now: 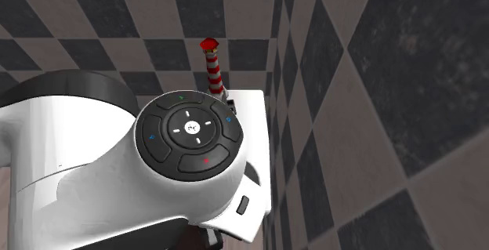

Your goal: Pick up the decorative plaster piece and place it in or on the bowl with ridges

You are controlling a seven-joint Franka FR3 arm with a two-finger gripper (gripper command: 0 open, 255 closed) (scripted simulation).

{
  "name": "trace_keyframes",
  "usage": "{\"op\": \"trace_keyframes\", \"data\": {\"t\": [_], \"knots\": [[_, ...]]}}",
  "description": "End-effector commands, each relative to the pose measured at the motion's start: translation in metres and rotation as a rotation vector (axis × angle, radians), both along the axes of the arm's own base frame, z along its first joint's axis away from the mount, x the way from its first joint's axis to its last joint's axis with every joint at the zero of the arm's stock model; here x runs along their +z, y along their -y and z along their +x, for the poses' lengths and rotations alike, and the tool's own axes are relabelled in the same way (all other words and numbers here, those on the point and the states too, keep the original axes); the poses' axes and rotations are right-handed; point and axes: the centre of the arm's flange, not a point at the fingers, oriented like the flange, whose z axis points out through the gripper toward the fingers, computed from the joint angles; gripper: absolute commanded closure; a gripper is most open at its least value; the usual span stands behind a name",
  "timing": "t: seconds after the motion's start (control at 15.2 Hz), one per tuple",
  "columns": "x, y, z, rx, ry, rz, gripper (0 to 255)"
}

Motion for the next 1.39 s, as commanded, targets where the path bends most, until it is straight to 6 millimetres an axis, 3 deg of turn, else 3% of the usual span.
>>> {"op": "trace_keyframes", "data": {"t": [0.0, 0.66, 1.32], "knots": [[0.0, 0.0, 0.0, 0.0, 0.0, 0.0, 0], [-0.039, -0.098, 0.092, 0.386, 0.05, -0.061, 0], [-0.081, -0.221, 0.143, 0.773, 0.1, -0.122, 0]]}}
